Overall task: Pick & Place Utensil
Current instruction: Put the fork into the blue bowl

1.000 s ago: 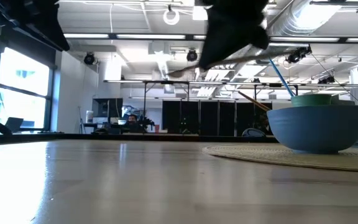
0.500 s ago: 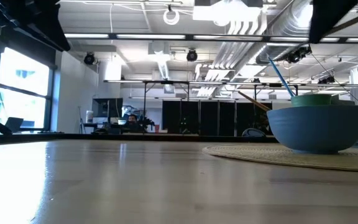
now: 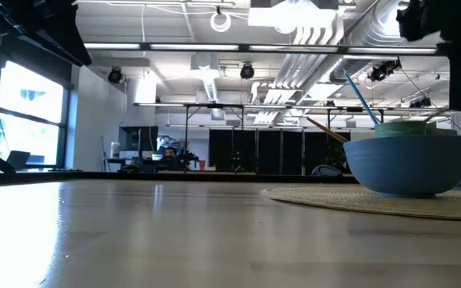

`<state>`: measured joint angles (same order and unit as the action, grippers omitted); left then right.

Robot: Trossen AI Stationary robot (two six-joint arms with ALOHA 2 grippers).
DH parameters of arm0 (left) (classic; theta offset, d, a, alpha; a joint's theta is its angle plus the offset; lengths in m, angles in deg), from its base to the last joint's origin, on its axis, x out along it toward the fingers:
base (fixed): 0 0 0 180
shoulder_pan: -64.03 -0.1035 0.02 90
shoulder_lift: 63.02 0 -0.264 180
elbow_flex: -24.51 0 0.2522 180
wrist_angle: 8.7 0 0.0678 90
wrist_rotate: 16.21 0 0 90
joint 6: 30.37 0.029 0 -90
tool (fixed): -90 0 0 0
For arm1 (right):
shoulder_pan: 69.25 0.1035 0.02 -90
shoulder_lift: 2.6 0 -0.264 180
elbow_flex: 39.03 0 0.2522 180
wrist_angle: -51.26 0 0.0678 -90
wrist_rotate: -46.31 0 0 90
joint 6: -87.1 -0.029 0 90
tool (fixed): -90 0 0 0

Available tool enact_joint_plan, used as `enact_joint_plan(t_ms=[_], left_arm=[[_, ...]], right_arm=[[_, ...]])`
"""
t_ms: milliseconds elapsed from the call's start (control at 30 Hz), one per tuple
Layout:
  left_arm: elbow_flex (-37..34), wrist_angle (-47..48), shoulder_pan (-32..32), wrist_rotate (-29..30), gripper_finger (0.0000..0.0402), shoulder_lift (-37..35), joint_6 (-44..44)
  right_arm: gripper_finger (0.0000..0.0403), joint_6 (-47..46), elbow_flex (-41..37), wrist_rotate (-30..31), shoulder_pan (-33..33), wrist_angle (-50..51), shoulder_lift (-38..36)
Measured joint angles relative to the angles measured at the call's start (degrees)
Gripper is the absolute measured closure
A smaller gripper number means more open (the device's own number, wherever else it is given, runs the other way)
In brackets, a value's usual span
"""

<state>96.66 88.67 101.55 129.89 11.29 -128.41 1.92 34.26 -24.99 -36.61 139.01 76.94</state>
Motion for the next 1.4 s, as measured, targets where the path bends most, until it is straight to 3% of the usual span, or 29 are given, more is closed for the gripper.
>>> enact_joint_plan(t_ms=[200,533,767,1400], left_arm=[[0.0,-0.2,0.0,0.1,0.0312,0.0,0.0],[0.0,-0.8,0.0,0.1,0.0312,0.0,0.2],[0.0,-0.8,0.0,0.2,0.0312,0.0,0.2],[0.1,-1.1,0.0,0.4,0.0312,0.0,0.2]], right_arm=[[0.0393,4.8,-9.1,-1.1,-4.4,-8.5,-5.3],[0.0384,13.8,-16.0,-5.2,-10.6,-17.1,-5.9],[0.0392,14.4,-16.7,-4.9,-11.3,-18.3,-5.9],[0.0362,14.6,-16.7,-2.6,-11.8,-21.1,-5.9]])
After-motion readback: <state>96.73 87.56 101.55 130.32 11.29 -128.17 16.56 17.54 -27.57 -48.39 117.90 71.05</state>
